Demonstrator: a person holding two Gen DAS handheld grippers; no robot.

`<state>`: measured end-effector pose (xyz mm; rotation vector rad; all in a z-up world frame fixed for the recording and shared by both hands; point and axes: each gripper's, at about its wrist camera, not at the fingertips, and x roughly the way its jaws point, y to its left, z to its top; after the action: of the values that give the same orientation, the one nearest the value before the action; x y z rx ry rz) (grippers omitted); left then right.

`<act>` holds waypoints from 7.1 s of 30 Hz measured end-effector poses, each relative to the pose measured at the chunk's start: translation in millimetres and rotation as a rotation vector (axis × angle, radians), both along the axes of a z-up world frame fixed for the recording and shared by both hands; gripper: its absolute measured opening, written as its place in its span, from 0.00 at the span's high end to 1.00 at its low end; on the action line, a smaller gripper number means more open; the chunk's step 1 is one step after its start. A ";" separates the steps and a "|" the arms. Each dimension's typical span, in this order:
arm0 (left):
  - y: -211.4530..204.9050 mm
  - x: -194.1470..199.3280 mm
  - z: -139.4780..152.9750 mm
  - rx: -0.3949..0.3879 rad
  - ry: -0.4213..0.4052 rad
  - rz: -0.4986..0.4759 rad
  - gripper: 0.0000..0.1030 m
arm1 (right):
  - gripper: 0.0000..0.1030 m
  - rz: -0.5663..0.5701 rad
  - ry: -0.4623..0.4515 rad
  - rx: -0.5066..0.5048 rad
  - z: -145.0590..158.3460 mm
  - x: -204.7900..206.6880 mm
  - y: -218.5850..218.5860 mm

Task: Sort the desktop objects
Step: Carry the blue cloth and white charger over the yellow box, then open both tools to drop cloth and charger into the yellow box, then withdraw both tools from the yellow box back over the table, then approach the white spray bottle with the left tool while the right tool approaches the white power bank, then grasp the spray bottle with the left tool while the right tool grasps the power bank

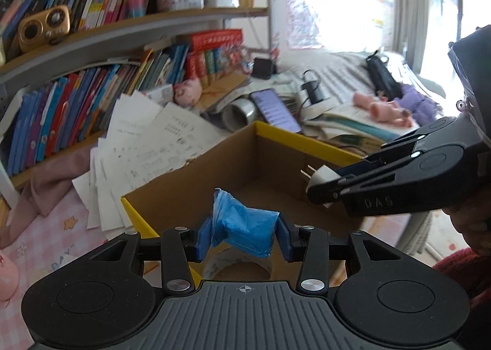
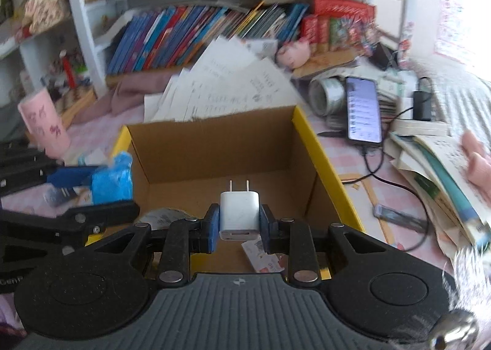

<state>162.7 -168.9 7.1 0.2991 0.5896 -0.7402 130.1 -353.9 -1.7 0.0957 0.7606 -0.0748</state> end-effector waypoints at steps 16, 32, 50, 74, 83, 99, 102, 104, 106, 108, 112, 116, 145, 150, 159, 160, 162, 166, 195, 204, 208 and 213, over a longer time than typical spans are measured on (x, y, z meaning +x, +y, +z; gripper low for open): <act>-49.4 38.1 -27.9 0.181 0.096 0.101 0.59 | 0.76 0.237 0.164 0.015 -40.3 61.8 -23.6; -57.9 41.4 -35.8 0.233 0.105 0.112 0.56 | 0.76 0.270 0.197 0.014 -50.7 65.9 -28.5; -23.7 4.6 -8.4 0.150 -0.064 0.190 0.23 | 0.56 0.161 0.034 -0.011 -19.4 34.3 -14.8; 78.4 -71.2 -2.1 0.076 -0.098 0.085 0.22 | 0.48 -0.014 -0.044 -0.081 0.8 -53.3 87.3; 122.3 -101.6 -10.8 0.086 -0.056 0.043 0.22 | 0.47 -0.062 0.012 -0.055 -12.6 -93.7 142.8; 185.9 -118.4 -9.9 0.076 -0.028 0.177 0.21 | 0.46 0.048 0.005 -0.080 -7.3 -100.4 207.6; 188.7 -118.7 -10.8 0.088 -0.018 0.181 0.21 | 0.43 0.060 -0.005 -0.083 -5.4 -101.3 213.0; 186.8 -117.3 -10.5 0.099 -0.020 0.178 0.21 | 0.42 0.052 -0.009 -0.084 -5.4 -103.9 213.1; 186.1 -115.6 -10.6 0.101 -0.016 0.171 0.21 | 0.42 0.033 -0.007 -0.082 -6.2 -107.0 210.9; 184.8 -113.5 -11.7 0.102 -0.004 0.164 0.21 | 0.42 0.015 -0.004 -0.081 -7.2 -110.6 209.3; 177.9 -110.4 -15.5 0.123 0.024 0.132 0.21 | 0.42 -0.017 0.002 -0.085 -8.8 -119.1 204.6; 164.0 -110.9 -17.0 0.139 0.033 0.076 0.21 | 0.41 -0.042 0.013 -0.083 -10.0 -125.3 199.2; 237.5 -111.2 -22.2 0.085 0.051 0.428 0.21 | 0.40 0.218 0.049 -0.121 -20.8 -75.4 252.2; 239.8 -96.7 -27.0 0.092 0.061 0.452 0.21 | 0.41 0.246 0.041 -0.123 -21.6 -51.8 255.0; 234.2 -51.2 -26.3 0.122 0.040 0.456 0.21 | 0.41 0.273 0.028 -0.090 -19.9 15.3 247.6; 233.2 -45.9 -26.7 0.124 0.040 0.454 0.21 | 0.41 0.274 0.028 -0.084 -19.5 23.6 246.3; 231.5 -33.9 -26.6 0.121 0.040 0.446 0.21 | 0.41 0.280 0.026 -0.077 -18.7 37.6 243.4; 225.8 -8.2 -28.2 0.122 0.041 0.428 0.21 | 0.41 0.286 0.015 -0.063 -16.1 65.0 238.3; 181.0 119.6 -90.9 0.200 0.147 0.318 0.34 | 0.38 0.393 0.205 -0.162 -69.4 244.2 254.9; 189.1 119.0 -96.6 0.162 0.232 0.283 0.58 | 0.49 0.365 0.309 -0.090 -97.5 268.4 246.0; 192.2 112.5 -93.2 0.110 0.265 0.269 0.68 | 0.59 0.304 0.286 -0.001 -94.3 263.5 234.7; 191.8 94.7 -81.4 0.074 0.240 0.264 0.70 | 0.61 0.258 0.209 0.040 -72.0 247.6 225.4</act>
<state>257.4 22.9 -74.3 0.1962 0.8675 -0.5025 377.7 -128.5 -73.7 0.0275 0.9780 0.1788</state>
